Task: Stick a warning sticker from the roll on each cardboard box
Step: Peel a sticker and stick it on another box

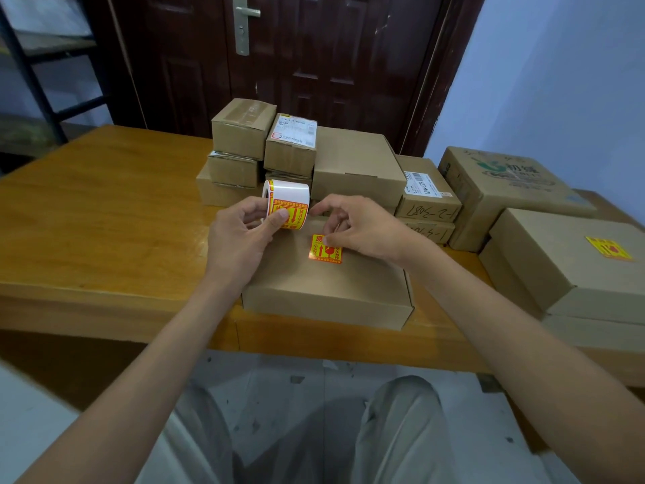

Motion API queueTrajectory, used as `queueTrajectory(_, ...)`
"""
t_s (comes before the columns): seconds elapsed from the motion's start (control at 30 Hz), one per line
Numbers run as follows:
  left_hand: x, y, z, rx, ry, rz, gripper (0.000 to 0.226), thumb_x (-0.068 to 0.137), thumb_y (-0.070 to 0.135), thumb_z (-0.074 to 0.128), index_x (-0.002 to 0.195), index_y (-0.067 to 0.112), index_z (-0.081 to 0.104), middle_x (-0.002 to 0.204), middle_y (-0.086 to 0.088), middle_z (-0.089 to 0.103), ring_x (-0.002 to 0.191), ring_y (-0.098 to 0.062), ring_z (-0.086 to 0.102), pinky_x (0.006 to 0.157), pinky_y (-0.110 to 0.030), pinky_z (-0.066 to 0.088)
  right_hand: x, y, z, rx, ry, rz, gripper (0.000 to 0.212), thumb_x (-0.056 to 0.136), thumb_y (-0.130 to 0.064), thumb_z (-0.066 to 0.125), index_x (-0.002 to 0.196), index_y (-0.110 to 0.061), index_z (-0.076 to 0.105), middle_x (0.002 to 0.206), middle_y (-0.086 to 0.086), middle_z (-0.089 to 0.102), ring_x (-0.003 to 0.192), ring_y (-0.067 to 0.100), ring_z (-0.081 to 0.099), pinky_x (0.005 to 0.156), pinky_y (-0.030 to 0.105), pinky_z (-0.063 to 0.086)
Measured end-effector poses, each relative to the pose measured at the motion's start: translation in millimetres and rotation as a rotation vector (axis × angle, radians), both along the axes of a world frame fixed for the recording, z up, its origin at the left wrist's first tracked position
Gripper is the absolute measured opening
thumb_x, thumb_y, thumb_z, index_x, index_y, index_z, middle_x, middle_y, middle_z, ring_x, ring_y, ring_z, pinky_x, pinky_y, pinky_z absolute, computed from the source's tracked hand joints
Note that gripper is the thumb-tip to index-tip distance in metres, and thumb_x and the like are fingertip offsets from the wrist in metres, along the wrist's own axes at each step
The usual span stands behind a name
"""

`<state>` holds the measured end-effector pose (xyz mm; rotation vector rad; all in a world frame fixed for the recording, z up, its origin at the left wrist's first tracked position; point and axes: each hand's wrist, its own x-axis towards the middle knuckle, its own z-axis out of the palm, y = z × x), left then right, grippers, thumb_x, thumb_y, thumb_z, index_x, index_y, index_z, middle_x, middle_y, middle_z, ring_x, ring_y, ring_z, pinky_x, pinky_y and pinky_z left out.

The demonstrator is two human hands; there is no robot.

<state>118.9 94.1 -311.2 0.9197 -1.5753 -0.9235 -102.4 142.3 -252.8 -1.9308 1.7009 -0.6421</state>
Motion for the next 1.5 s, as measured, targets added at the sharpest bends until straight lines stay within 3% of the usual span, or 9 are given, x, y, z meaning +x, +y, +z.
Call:
queueTrajectory(0.17, 1, 1, 1, -0.002, -0.011, 0.0, 0.031, 0.092, 0.044, 0.075, 0.117, 0.027, 0.076, 0.109, 0.012, 0.079, 0.101, -0.002, 0.074, 0.085, -0.029, 0.062, 1, 2, -3, -0.063, 0.119, -0.022, 0.046, 0.09, -0.02, 0.082, 0.133, -0.025, 0.067, 0.099, -0.005, 0.073, 0.088, 0.008, 0.068, 0.08, 0.026, 0.056)
queueTrajectory(0.3, 2, 3, 2, -0.006, -0.009, -0.009, 0.029, 0.093, 0.042, 0.075, 0.117, 0.026, 0.076, 0.108, 0.013, 0.078, 0.1, -0.001, 0.074, 0.085, -0.029, 0.062, 0, 19, -6, -0.198, 0.217, -0.038, 0.038, 0.103, -0.035, 0.066, 0.139, -0.024, 0.065, 0.133, -0.002, 0.064, 0.124, 0.013, 0.058, 0.107, 0.038, 0.05)
queueTrajectory(0.4, 2, 2, 2, -0.015, -0.015, -0.005, 0.028, 0.093, 0.042, 0.075, 0.116, 0.026, 0.077, 0.108, 0.012, 0.079, 0.1, -0.002, 0.074, 0.086, -0.033, 0.062, 5, 50, -16, -0.155, 0.435, 0.025, 0.055, 0.11, -0.054, 0.038, 0.16, -0.032, 0.043, 0.169, -0.001, 0.034, 0.158, 0.019, 0.025, 0.128, 0.043, 0.017)
queueTrajectory(0.47, 1, 2, 2, -0.007, -0.022, 0.002, 0.03, 0.093, 0.042, 0.075, 0.118, 0.025, 0.076, 0.109, 0.012, 0.079, 0.101, -0.002, 0.074, 0.086, -0.033, 0.062, 7, 66, -27, -0.068, 0.563, 0.052, 0.063, 0.11, -0.061, 0.019, 0.167, -0.036, 0.022, 0.177, -0.005, 0.01, 0.163, 0.015, -0.001, 0.129, 0.038, -0.004)
queueTrajectory(0.57, 0, 4, 3, -0.017, -0.042, -0.001, 0.032, 0.092, 0.043, 0.075, 0.118, 0.025, 0.076, 0.111, 0.01, 0.079, 0.102, -0.004, 0.074, 0.088, -0.036, 0.063, 4, 73, -32, -0.039, 0.534, 0.02, 0.065, 0.108, -0.063, 0.009, 0.168, -0.04, 0.012, 0.178, -0.006, -0.002, 0.162, 0.012, -0.013, 0.128, 0.037, -0.013)
queueTrajectory(1.2, 1, 8, 7, -0.03, -0.185, 0.018, 0.036, 0.093, 0.052, 0.072, 0.12, 0.029, 0.075, 0.116, 0.012, 0.077, 0.108, -0.01, 0.072, 0.089, -0.047, 0.063, 3, 81, -37, -0.144, 0.573, 0.083, 0.067, 0.109, -0.066, 0.016, 0.167, -0.035, 0.024, 0.176, -0.009, 0.016, 0.162, 0.012, 0.012, 0.131, 0.038, 0.009)
queueTrajectory(1.3, 2, 14, 6, 0.004, -0.132, -0.002, 0.027, 0.093, 0.049, 0.073, 0.115, 0.031, 0.075, 0.112, 0.015, 0.077, 0.106, -0.006, 0.072, 0.091, -0.042, 0.063, -8, 84, -37, -0.198, 0.33, -0.134, 0.055, 0.113, -0.057, 0.024, 0.164, -0.038, 0.03, 0.175, -0.01, 0.021, 0.162, 0.012, 0.014, 0.128, 0.038, 0.01)
queueTrajectory(1.4, 8, 20, 5, 0.067, 0.072, -0.01, 0.021, 0.094, 0.043, 0.072, 0.11, 0.03, 0.075, 0.108, 0.01, 0.079, 0.107, -0.008, 0.073, 0.095, -0.036, 0.06, -23, 91, -36, -0.137, -0.014, -0.445, 0.057, 0.112, -0.047, 0.041, 0.165, -0.03, 0.03, 0.171, -0.008, 0.031, 0.156, 0.015, 0.028, 0.124, 0.041, 0.028)
queueTrajectory(1.5, 13, 25, 3, 0.196, 0.272, -0.024, 0.018, 0.099, 0.033, 0.069, 0.114, 0.024, 0.074, 0.11, 0.008, 0.079, 0.108, -0.007, 0.071, 0.103, -0.039, 0.053, -20, 98, -36, 0.03, -0.299, -0.532, 0.058, 0.112, -0.042, 0.045, 0.166, -0.031, 0.026, 0.155, -0.013, 0.044, 0.13, 0.013, 0.049, 0.096, 0.029, 0.046)
